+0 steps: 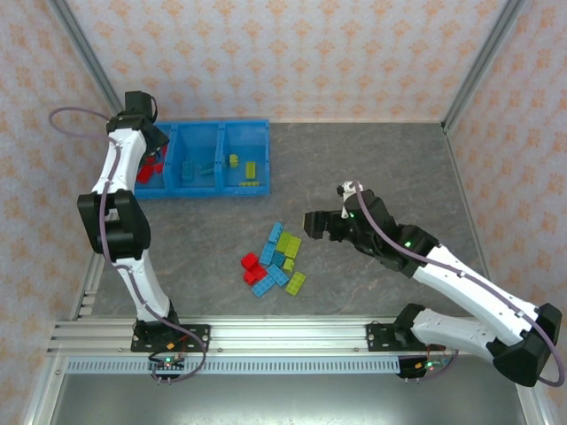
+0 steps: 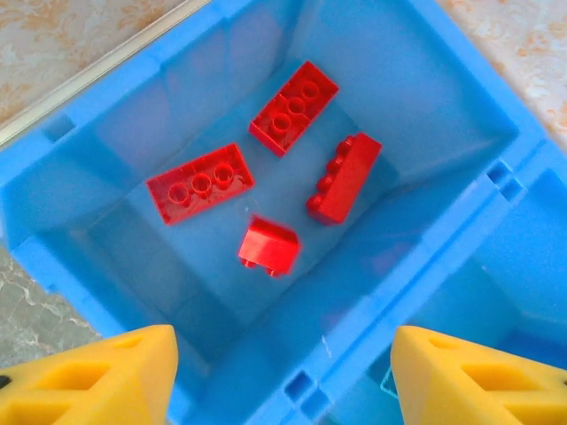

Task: Sort the legos into containers by color

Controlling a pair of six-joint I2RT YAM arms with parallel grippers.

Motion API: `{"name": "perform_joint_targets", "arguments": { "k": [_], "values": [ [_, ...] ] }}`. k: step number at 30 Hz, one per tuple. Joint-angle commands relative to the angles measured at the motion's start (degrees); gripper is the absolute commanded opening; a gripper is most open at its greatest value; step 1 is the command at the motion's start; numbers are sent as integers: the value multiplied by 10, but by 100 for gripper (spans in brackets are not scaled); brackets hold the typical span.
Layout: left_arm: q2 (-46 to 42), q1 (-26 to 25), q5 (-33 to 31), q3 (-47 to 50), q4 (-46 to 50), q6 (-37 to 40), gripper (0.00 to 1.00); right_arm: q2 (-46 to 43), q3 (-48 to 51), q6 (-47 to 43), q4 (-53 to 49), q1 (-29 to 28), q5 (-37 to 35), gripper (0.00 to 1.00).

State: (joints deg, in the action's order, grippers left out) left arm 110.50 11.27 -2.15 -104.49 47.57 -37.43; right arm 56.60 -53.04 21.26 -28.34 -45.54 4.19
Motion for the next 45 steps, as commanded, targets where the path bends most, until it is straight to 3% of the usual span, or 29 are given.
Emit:
{"name": "perform_joint_targets", "arguments": {
  "k": [1, 5, 8, 12, 18, 21, 29, 30, 34, 38, 41, 45],
  "values": [
    [-132, -31, 23, 65, 11, 10, 64, 24, 8, 25, 11, 3, -23, 99],
    [-266, -135, 21, 187, -47, 97, 64, 90, 1, 71, 11, 3, -27, 100],
    [-340, -210, 22, 249, -61, 159, 64, 157, -4, 100, 39, 0, 22, 95],
    [-422, -265, -16, 318, -58, 241, 65, 252, -45, 116, 50, -14, 55, 90],
    [-548, -271, 1, 444, -99, 373, 64, 365, -119, 118, 49, -33, 20, 81],
    [-602, -271, 53, 488, -122, 437, 63, 432, -179, 119, 3, -35, -25, 75],
    [-648, -271, 56, 496, -107, 461, 67, 589, -318, 130, -87, -50, -70, 72],
    [-648, -271, 57, 496, -107, 461, 67, 601, -328, 128, -94, -51, -71, 70],
    [-649, -271, 60, 495, -107, 460, 69, 628, -344, 115, -100, -56, -86, 44],
    [-649, -271, 56, 496, -105, 459, 71, 624, -338, 115, -95, -56, -95, 28],
    [-652, -271, 52, 496, -108, 457, 75, 604, -335, 113, -84, -55, -102, 19],
    [-672, -271, 34, 504, -119, 451, 86, 541, -321, 92, -36, -56, -112, 10]
  ]
}}
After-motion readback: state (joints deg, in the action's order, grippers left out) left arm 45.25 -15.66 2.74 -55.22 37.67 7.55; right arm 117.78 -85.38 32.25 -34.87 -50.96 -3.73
